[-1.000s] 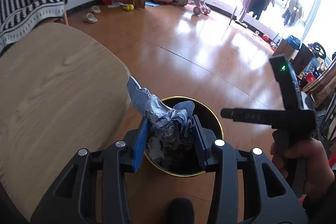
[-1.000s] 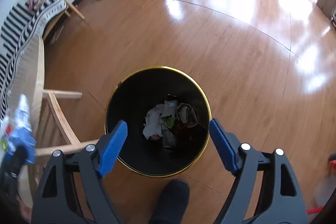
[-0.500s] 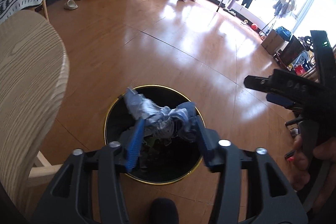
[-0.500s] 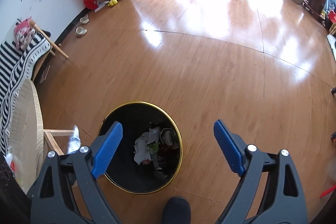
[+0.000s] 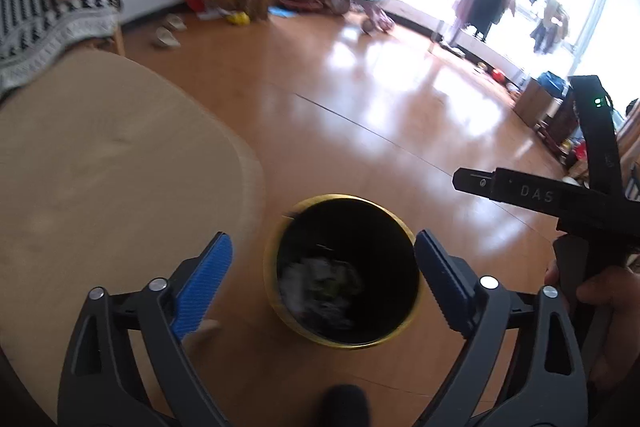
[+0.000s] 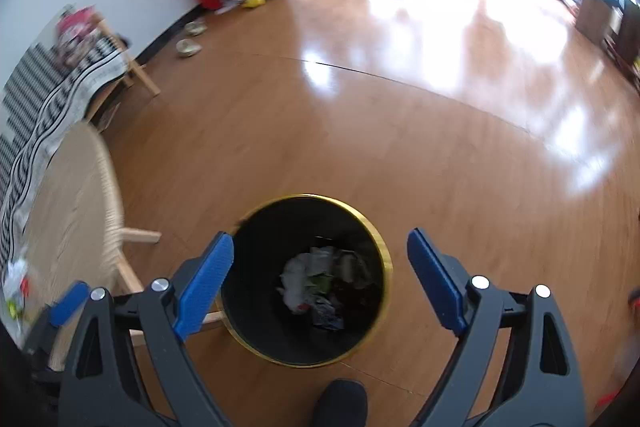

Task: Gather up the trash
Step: 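Grasp the clear plastic bag with the right tool while the left grasps a white strip, then carry bag and white strip over the bin and open both tools to drop them, then swing back to the table and grasp the blue-white wrapper with the right tool, then grasp the green popcorn bag with the left tool while the right holds the wrapper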

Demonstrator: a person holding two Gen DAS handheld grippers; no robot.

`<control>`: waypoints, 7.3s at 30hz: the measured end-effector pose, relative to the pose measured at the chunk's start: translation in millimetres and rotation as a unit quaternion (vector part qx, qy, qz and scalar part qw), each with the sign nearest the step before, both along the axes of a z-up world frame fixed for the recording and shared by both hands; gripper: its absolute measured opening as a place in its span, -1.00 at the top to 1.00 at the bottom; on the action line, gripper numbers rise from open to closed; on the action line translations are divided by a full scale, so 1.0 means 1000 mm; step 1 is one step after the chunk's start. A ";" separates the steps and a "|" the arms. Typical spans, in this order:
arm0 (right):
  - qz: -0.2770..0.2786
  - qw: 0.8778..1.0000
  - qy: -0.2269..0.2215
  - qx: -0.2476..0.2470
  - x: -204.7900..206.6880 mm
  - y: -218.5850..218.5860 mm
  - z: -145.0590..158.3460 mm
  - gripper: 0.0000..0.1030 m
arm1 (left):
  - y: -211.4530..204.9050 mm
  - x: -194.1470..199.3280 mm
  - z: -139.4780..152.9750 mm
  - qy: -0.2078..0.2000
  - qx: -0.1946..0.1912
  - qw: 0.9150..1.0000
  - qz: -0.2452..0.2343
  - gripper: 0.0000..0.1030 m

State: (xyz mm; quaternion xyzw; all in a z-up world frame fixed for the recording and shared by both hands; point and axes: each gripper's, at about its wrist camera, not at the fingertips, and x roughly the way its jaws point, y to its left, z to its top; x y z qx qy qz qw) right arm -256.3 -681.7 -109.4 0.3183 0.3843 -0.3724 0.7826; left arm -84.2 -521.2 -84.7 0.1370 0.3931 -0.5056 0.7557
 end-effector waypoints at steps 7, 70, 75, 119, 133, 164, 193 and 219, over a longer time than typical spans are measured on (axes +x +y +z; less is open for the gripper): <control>0.151 0.987 -0.029 -0.049 0.123 0.106 0.046 -0.66 | 0.130 0.076 0.050 -0.052 -0.011 0.992 0.114 -0.77; 0.366 0.925 -0.097 -0.042 0.240 0.298 0.096 0.86 | 0.503 0.290 0.033 -0.051 0.077 0.892 0.442 0.90; 0.313 0.944 -0.091 -0.053 0.178 0.244 0.094 0.86 | 0.442 0.241 0.068 -0.083 0.048 0.914 0.394 0.90; 0.017 0.999 -0.018 0.021 -0.022 0.011 -0.001 0.85 | -0.080 -0.029 -0.078 0.046 0.043 0.994 -0.085 0.00; 0.035 0.998 0.011 0.056 0.013 0.019 -0.022 0.85 | 0.007 -0.019 0.006 -0.011 -0.013 0.997 -0.079 -0.41; 0.154 0.988 0.010 -0.018 0.155 0.134 0.024 -0.32 | 0.351 0.157 0.083 -0.087 -0.007 0.958 0.272 -0.73; 0.408 0.910 -0.029 0.062 0.533 0.478 0.024 -0.34 | 0.526 0.238 0.031 -0.055 0.067 0.889 0.449 -0.73; 0.447 0.892 -0.063 0.014 0.311 0.412 0.062 0.28 | 0.440 0.373 -0.006 -0.036 0.089 0.905 0.414 -0.79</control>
